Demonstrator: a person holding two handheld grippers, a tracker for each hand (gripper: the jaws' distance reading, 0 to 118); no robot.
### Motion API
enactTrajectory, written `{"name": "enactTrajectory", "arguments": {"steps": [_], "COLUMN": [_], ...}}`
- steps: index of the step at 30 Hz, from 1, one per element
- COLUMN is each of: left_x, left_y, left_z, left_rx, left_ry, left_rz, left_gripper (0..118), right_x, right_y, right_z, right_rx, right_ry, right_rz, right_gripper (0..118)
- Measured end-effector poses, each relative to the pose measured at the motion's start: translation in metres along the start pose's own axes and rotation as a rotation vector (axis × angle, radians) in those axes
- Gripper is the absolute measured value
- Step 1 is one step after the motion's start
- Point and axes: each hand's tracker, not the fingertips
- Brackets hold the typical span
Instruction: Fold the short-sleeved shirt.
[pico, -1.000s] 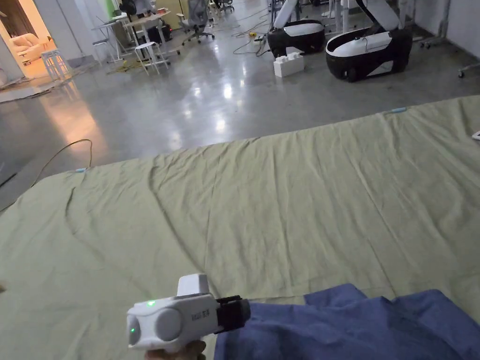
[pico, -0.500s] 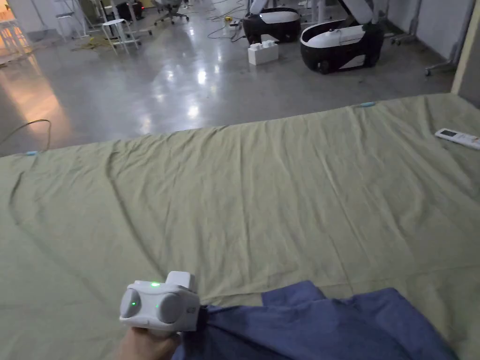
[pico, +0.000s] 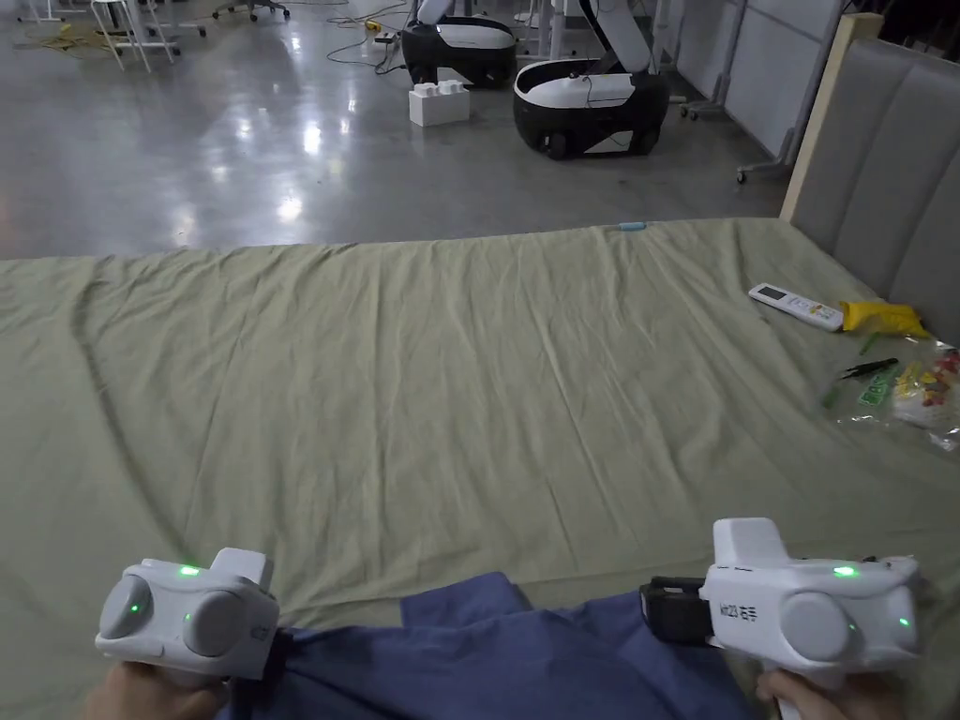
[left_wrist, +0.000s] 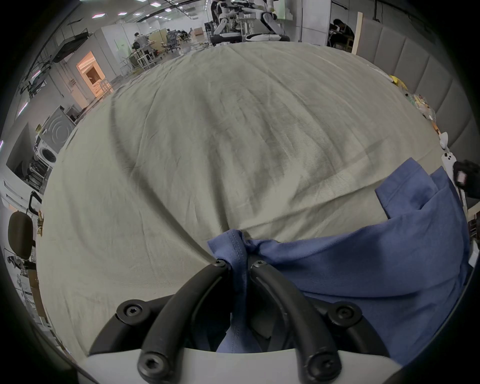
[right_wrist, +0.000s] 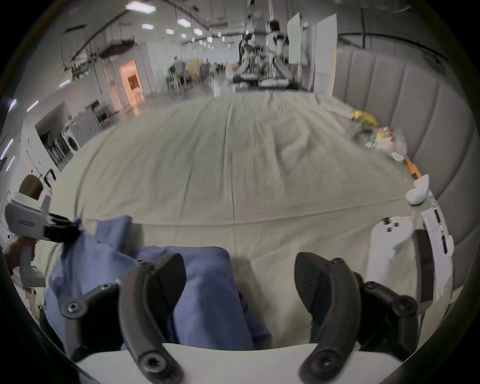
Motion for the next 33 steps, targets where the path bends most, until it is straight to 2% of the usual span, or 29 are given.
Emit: {"name": "enactTrajectory", "arguments": {"steps": [3, 4, 5, 7, 9, 12, 17, 21, 24, 33], "left_x": [-0.004, -0.005, -0.005, -0.006, -0.015, -0.040, -0.079, -0.102, -0.115, -0.142], "left_y": [-0.002, -0.004, -0.006, -0.011, -0.021, -0.044, -0.081, -0.095, -0.093, -0.083], "left_z": [0.001, 0.001, 0.003, 0.011, 0.031, 0.082, 0.192, 0.279, 0.327, 0.449], "left_rx": [0.011, 0.017, 0.026, 0.055, 0.125, 0.259, 0.489, 0.674, 0.744, 0.970], "left_ry": [-0.011, -0.014, -0.015, -0.020, -0.057, -0.169, -0.199, -0.127, -0.041, 0.080], "left_rz": [0.011, 0.011, 0.011, 0.012, 0.068, 0.228, 0.296, 0.247, 0.205, 0.236], "left_gripper": [11, 11, 11, 10, 7, 7, 7, 7, 7, 7], "right_x": [-0.007, -0.009, -0.010, -0.013, -0.012, -0.011, -0.015, -0.015, -0.017, -0.052], "right_y": [-0.003, -0.006, -0.008, -0.008, -0.008, -0.005, 0.005, 0.027, 0.046, 0.105], "right_z": [-0.017, -0.018, -0.017, -0.010, 0.001, 0.037, 0.129, 0.198, 0.240, 0.354], "right_rx": [-0.051, -0.045, -0.028, -0.018, 0.008, 0.128, 0.341, 0.494, 0.586, 0.833], "right_ry": [0.023, 0.054, 0.061, 0.060, 0.073, 0.097, 0.087, 0.028, 0.007, -0.109], "right_rz": [0.015, 0.023, 0.032, 0.018, -0.036, -0.053, -0.020, -0.009, -0.003, 0.095], "right_gripper": [51, 38, 30, 5, 4, 4, 4, 4, 4, 4]}}
